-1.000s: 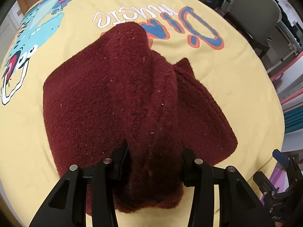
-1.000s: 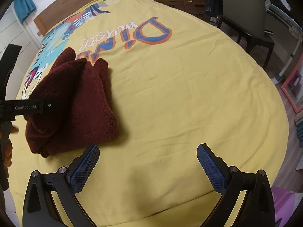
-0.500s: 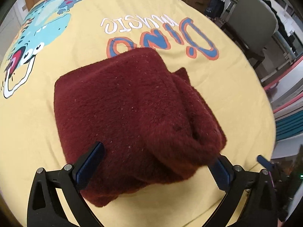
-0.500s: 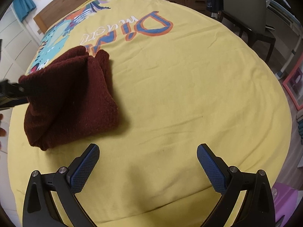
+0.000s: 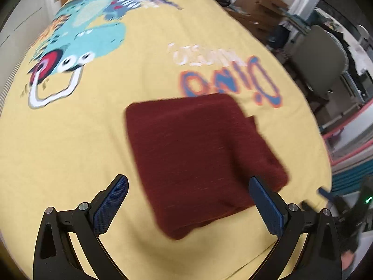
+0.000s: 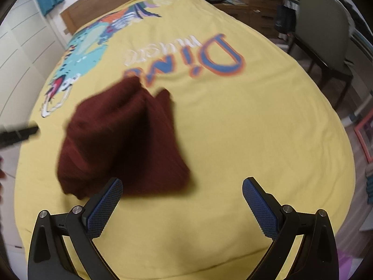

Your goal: Fold small clothes

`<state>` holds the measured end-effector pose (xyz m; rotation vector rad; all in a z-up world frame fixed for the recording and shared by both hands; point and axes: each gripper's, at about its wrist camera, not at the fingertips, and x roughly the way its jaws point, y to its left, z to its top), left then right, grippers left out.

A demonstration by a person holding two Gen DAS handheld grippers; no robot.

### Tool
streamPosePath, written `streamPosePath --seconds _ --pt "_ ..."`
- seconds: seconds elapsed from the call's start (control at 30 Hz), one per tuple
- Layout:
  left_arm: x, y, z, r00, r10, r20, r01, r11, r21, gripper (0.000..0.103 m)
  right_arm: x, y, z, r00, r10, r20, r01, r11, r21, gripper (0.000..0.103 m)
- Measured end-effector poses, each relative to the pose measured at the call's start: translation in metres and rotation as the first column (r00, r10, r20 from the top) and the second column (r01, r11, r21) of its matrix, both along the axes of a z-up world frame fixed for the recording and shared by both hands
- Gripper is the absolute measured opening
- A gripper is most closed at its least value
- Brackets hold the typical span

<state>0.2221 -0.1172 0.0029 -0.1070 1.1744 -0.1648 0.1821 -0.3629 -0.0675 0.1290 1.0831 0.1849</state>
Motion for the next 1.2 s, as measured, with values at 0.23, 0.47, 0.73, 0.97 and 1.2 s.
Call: streamPosePath --seconds 0.23,0.47,0.73,0.97,1.2 --pt "-0.026 0.056 -0.029 0.995 0.08 -0.055 -0.078 0.997 0.023 0.102 0.058 0.07 0.047 0.987 0.162 0.002 -0.162 0.987 -0.012 0.1" --pt "-0.054 0.087 -0.045 0.988 0.125 -0.086 -0.123 0.992 0.025 0.102 0.115 0.138 0.01 0.94 0.276 -0.2 -0.285 0.958 -0.02 0.068" --pt "-0.072 0.102 -0.051 0.986 0.132 -0.101 -0.131 0.991 0.015 0.102 0.115 0.127 -0.053 0.906 0.244 -0.346 -0.247 0.968 0.038 0.031" --pt "-0.072 0.093 -0.054 0.99 0.107 -0.094 -0.105 0.994 0.035 0.102 0.095 0.077 -0.023 0.954 0.201 -0.224 -0.181 0.978 0.107 0.023" --pt "-0.067 0.071 -0.053 0.994 0.073 -0.077 -0.072 0.997 0.015 0.102 0.059 0.032 -0.025 0.968 0.151 -0.199 -0.14 0.988 0.07 0.023"
